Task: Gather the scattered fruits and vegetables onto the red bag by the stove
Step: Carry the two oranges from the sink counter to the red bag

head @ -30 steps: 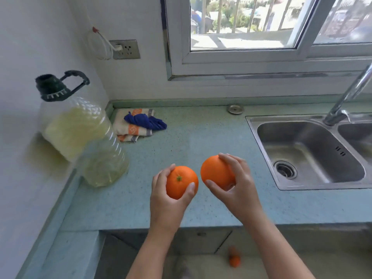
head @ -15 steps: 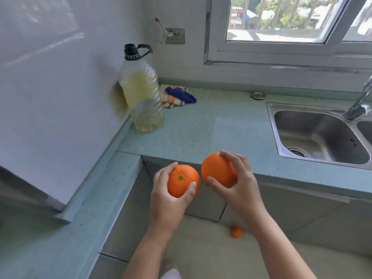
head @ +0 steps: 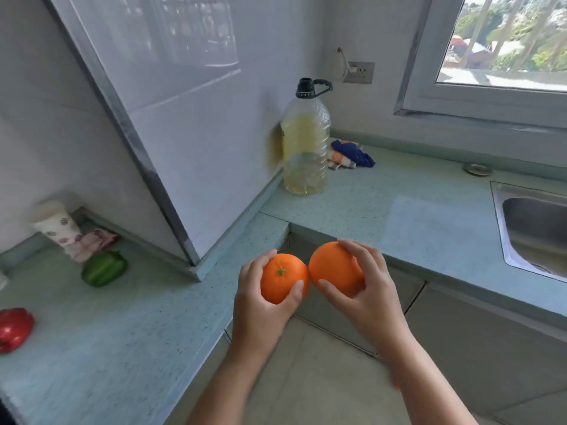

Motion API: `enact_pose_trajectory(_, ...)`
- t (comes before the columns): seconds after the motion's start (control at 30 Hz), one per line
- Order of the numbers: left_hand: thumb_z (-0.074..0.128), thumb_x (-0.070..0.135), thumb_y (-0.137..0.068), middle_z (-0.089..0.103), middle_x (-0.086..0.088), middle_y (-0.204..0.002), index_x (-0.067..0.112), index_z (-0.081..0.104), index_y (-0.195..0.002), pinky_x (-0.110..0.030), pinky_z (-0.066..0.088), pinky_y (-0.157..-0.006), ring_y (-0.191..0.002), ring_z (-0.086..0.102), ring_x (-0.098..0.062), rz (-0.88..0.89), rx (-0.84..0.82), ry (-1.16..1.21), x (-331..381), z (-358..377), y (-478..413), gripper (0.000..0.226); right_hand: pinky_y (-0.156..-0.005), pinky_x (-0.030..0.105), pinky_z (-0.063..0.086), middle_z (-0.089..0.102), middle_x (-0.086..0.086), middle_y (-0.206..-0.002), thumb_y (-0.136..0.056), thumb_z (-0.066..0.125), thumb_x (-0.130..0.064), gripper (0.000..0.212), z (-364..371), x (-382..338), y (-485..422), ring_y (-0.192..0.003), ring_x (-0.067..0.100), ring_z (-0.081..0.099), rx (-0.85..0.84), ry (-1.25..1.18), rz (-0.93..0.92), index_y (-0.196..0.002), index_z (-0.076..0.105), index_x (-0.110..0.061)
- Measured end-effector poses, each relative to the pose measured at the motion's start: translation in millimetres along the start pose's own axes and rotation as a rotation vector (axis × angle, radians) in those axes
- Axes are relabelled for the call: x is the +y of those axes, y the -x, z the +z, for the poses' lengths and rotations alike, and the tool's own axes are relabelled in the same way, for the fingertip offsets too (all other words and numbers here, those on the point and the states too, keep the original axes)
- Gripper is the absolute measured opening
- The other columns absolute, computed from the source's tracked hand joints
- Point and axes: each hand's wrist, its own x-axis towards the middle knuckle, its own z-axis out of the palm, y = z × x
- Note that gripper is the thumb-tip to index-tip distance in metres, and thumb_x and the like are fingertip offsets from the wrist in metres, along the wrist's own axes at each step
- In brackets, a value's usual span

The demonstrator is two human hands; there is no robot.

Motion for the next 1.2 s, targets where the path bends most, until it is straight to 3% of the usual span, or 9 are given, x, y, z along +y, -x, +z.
enact_pose_trajectory(0.2, 0.071, 0.046, -0.064, 0.045, 0.024, -0.114, 0.047, 0.044, -0.109, 0.002, 0.034, -0.076, -0.103, 0.042, 0.020, -0.075, 0.158, -0.044, -26.7, -83.1, 37.3, 0.053, -0.081, 0.001, 0.032, 0.044, -0.009, -0.123, -0.066, 0.079, -0.022, 0.062, 58.6, -43.9, 26.3, -0.108, 0.000, 0.042, -0.127, -0.044, -0.074, -0.118, 0.049, -0.037)
enact_pose_trajectory(0.37, 0.062, 0.057, -0.060, 0.045, 0.027, -0.113, 0.051, 0.043, -0.109, -0.004, 0.037, -0.080, -0.104, 0.042, 0.018, -0.152, 0.342, -0.087, -42.9, -166.4, 84.8, 0.053, -0.079, -0.004, 0.029, 0.043, -0.016, -0.116, -0.063, 0.075, -0.033, 0.061, 118.7, -93.2, 64.1, -0.103, 0.000, 0.043, -0.292, -0.068, -0.148, -0.119, 0.050, -0.034)
enact_pose_trajectory(0.53, 0.075, 0.033, -0.073, 0.044, 0.026, -0.116, 0.046, 0.045, -0.112, -0.001, 0.038, -0.074, -0.105, 0.043, 0.016, -0.241, 0.486, -0.082, -55.7, -243.9, 147.0, 0.052, -0.076, -0.004, 0.032, 0.043, -0.011, -0.118, -0.066, 0.080, -0.019, 0.063, 175.5, -143.1, 113.9, -0.101, 0.000, 0.044, -0.455, -0.099, -0.226, -0.118, 0.049, -0.034)
enact_pose_trajectory(0.7, 0.073, 0.035, -0.072, 0.044, 0.027, -0.116, 0.047, 0.044, -0.113, -0.004, 0.039, -0.075, -0.105, 0.044, 0.014, -0.317, 0.631, -0.106, -64.2, -314.8, 213.2, 0.052, -0.075, -0.001, 0.036, 0.040, -0.009, -0.121, -0.068, 0.078, -0.019, 0.062, 227.9, -190.8, 172.0, -0.103, 0.004, 0.043, -0.639, -0.149, -0.294, -0.121, 0.046, -0.031)
enact_pose_trajectory(0.83, 0.074, 0.028, -0.075, 0.044, 0.026, -0.117, 0.043, 0.045, -0.118, -0.013, 0.041, -0.078, -0.107, 0.042, 0.014, -0.380, 0.718, -0.134, -65.9, -359.4, 260.3, 0.054, -0.069, 0.004, 0.041, 0.038, -0.013, -0.123, -0.070, 0.077, -0.022, 0.063, 262.4, -222.0, 213.7, -0.104, -0.005, 0.043, -0.736, -0.193, -0.343, -0.122, 0.043, -0.036)
enact_pose_trajectory(1.03, 0.073, 0.029, -0.074, 0.042, 0.029, -0.117, 0.044, 0.046, -0.118, -0.006, 0.041, -0.073, -0.103, 0.040, 0.020, -0.458, 0.847, -0.139, -67.3, -401.3, 301.0, 0.054, -0.074, 0.012, 0.041, 0.038, -0.012, -0.125, -0.070, 0.076, -0.026, 0.064, 305.6, -257.8, 251.7, -0.102, -0.002, 0.044, -0.881, -0.262, -0.430, -0.122, 0.042, -0.040)
enact_pose_trajectory(1.1, 0.074, 0.028, -0.074, 0.042, 0.029, -0.116, 0.042, 0.046, -0.118, -0.004, 0.041, -0.072, -0.103, 0.041, 0.019, -0.474, 0.951, -0.146, -66.8, -414.3, 312.0, 0.054, -0.073, 0.009, 0.040, 0.037, -0.013, -0.124, -0.069, 0.076, -0.027, 0.065, 324.2, -274.8, 260.7, -0.102, -0.003, 0.043, -0.966, -0.276, -0.505, -0.123, 0.042, -0.040)
enact_pose_trajectory(1.2, 0.074, 0.028, -0.073, 0.043, 0.027, -0.118, 0.042, 0.048, -0.119, -0.011, 0.042, -0.075, -0.106, 0.045, 0.009, -0.517, 1.075, -0.146, -63.7, -432.2, 322.8, 0.055, -0.069, 0.001, 0.038, 0.035, -0.016, -0.122, -0.069, 0.077, -0.027, 0.065, 350.8, -301.0, 268.9, -0.101, -0.010, 0.040, -1.084, -0.328, -0.586, -0.118, 0.039, -0.045)
